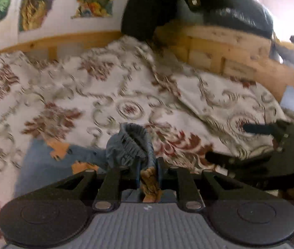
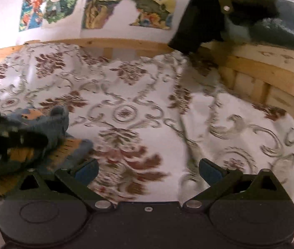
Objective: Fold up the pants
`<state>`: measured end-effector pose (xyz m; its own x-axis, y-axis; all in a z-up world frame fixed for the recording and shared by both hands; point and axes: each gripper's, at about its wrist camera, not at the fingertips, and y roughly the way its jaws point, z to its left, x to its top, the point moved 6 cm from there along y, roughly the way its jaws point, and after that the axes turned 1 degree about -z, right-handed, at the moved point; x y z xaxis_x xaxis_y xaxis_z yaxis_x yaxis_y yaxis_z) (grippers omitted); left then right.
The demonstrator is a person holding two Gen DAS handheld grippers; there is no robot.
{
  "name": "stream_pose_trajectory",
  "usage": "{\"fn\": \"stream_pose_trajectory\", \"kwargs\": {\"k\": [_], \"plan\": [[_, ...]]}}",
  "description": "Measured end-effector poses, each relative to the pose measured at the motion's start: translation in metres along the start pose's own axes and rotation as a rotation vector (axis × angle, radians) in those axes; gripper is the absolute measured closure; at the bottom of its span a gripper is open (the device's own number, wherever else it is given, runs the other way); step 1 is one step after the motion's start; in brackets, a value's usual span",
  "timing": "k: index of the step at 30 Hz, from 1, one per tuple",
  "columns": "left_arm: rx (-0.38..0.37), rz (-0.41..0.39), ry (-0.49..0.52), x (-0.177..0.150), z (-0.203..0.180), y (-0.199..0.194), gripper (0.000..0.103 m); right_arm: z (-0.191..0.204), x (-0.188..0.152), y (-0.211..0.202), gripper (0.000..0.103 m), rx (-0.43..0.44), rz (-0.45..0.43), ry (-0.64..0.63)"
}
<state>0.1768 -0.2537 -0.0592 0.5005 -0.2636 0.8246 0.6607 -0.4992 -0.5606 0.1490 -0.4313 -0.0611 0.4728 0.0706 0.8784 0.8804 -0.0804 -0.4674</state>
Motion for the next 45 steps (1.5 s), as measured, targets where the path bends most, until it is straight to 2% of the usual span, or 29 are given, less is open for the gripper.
{"fn": "stream_pose_trajectory", "kwargs": {"k": [4,6,8,9,10,12,14,16,18,20,21,24,26,28,31,34,36,38,41,43,45], "plan": [[0.011,0.015,0.031,-0.01,-0.012,0.011,0.084,-0.012,-0.012,0.0,0.001,-0.018,0.024,0.015],[-0.013,0.037,0.052,-0.015,-0.017,0.017,0.078,-0.012,-0.017,0.001,0.001,-0.019,0.033,0.019],[-0.065,0.045,0.033,-0.017,-0.016,0.013,0.066,-0.011,-0.018,0.001,0.001,-0.019,0.036,0.015],[-0.096,0.045,0.019,-0.018,-0.014,0.006,0.045,-0.009,-0.017,0.001,0.001,-0.019,0.035,0.012],[-0.122,0.046,0.007,-0.018,-0.011,0.0,0.033,-0.006,-0.016,0.001,0.001,-0.019,0.032,0.01],[-0.124,0.024,-0.018,-0.017,0.001,-0.019,0.032,0.001,-0.012,0.0,0.001,-0.016,0.018,0.009],[-0.077,0.0,-0.038,-0.017,0.021,-0.039,0.031,0.012,-0.003,0.001,0.001,-0.001,-0.003,0.014],[0.008,-0.032,-0.089,-0.017,0.048,-0.056,0.025,0.027,0.007,0.0,0.001,0.032,-0.028,0.019],[0.128,-0.042,-0.165,-0.021,0.08,-0.068,0.021,0.048,0.016,0.002,0.001,0.072,-0.038,0.002],[0.239,-0.006,-0.258,-0.032,0.112,-0.07,0.021,0.068,0.019,0.009,0.001,0.09,0.0,-0.015],[0.269,0.012,-0.299,-0.038,0.124,-0.07,0.021,0.075,0.019,0.015,0.001,0.098,0.036,-0.008],[0.306,0.084,-0.397,-0.06,0.152,-0.066,0.021,0.082,0.002,0.031,0.001,0.092,0.182,0.055],[0.309,0.161,-0.445,-0.077,0.163,-0.062,0.02,0.074,-0.01,0.029,0.002,0.076,0.22,0.131],[0.281,0.172,-0.478,-0.086,0.168,-0.065,0.018,0.066,-0.02,0.018,0.002,0.057,0.231,0.187],[0.275,0.181,-0.456,-0.089,0.166,-0.071,0.016,0.069,-0.035,0.001,0.002,0.032,0.259,0.157],[0.3,0.19,-0.437,-0.091,0.163,-0.08,0.014,0.068,-0.036,-0.016,0.002,0.024,0.265,0.159],[0.324,0.177,-0.412,-0.085,0.158,-0.086,0.013,0.063,-0.028,-0.027,0.001,0.019,0.217,0.173],[0.337,0.131,-0.358,-0.076,0.149,-0.09,0.012,0.064,-0.011,-0.031,0.001,0.012,0.145,0.152],[0.328,0.098,-0.286,-0.067,0.137,-0.087,0.007,0.069,0.01,-0.019,0.001,0.017,0.084,0.121],[0.328,0.151,-0.273,-0.07,0.135,-0.076,0.007,0.073,0.011,-0.001,0.001,0.022,0.11,0.106],[0.349,0.235,-0.282,-0.079,0.137,-0.066,0.006,0.075,-0.001,0.014,0.001,-0.002,0.187,0.081]]}}
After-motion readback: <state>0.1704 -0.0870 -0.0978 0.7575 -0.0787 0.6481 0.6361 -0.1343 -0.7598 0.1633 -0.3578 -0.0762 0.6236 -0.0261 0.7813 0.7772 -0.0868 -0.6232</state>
